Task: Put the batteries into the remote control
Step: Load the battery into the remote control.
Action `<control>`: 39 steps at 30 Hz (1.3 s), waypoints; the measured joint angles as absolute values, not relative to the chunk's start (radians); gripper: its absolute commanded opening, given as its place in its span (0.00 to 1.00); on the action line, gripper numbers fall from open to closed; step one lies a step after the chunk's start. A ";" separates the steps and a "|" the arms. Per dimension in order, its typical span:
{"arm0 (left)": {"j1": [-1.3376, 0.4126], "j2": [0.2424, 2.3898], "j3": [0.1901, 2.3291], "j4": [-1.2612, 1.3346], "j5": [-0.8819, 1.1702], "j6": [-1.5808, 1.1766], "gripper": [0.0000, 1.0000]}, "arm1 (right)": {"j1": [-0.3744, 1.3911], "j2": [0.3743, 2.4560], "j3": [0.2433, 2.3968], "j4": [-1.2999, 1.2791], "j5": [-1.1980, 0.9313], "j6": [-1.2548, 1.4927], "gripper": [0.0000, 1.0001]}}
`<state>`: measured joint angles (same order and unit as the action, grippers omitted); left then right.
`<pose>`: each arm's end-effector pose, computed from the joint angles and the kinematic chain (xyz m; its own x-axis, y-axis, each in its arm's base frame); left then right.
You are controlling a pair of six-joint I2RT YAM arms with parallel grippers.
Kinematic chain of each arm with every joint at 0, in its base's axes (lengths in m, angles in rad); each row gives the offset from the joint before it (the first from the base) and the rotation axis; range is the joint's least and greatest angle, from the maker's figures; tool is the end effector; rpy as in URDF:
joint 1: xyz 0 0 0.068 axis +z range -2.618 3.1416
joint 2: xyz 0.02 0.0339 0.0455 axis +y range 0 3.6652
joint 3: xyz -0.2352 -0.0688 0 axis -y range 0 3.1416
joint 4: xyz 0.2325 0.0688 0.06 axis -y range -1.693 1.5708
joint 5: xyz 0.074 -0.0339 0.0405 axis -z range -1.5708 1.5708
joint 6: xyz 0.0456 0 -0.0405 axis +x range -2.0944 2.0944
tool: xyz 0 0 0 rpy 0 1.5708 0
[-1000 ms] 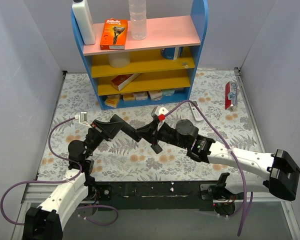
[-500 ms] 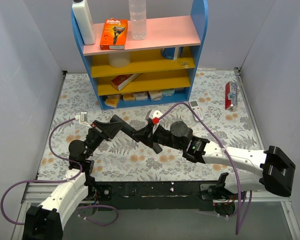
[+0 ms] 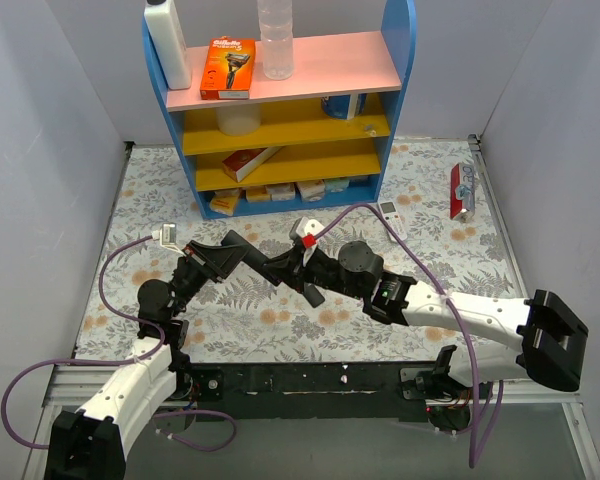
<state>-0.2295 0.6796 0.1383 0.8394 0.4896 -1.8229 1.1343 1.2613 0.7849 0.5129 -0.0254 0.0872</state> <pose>0.1669 -0.0610 0.2265 -0.6897 -0.7165 0.1047 0.1177 -0.2536 -0.9601 0.1266 0.2742 0.2886 -0.0645 0.0677 -0.9956 -0.9145 0.3952 0.0861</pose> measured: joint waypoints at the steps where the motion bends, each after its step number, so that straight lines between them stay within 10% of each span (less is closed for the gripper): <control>1: -0.229 0.680 0.138 0.839 0.490 -1.823 0.00 | 1.134 1.264 0.786 0.514 -0.025 0.085 0.01; 39: -0.229 0.705 0.139 0.839 0.483 -1.822 0.00 | 1.135 1.317 0.818 0.462 -0.028 0.045 0.06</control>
<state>-0.2295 0.7052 0.1390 0.8391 0.4828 -1.8225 1.1347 1.3174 0.8177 0.4618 -0.0284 0.0452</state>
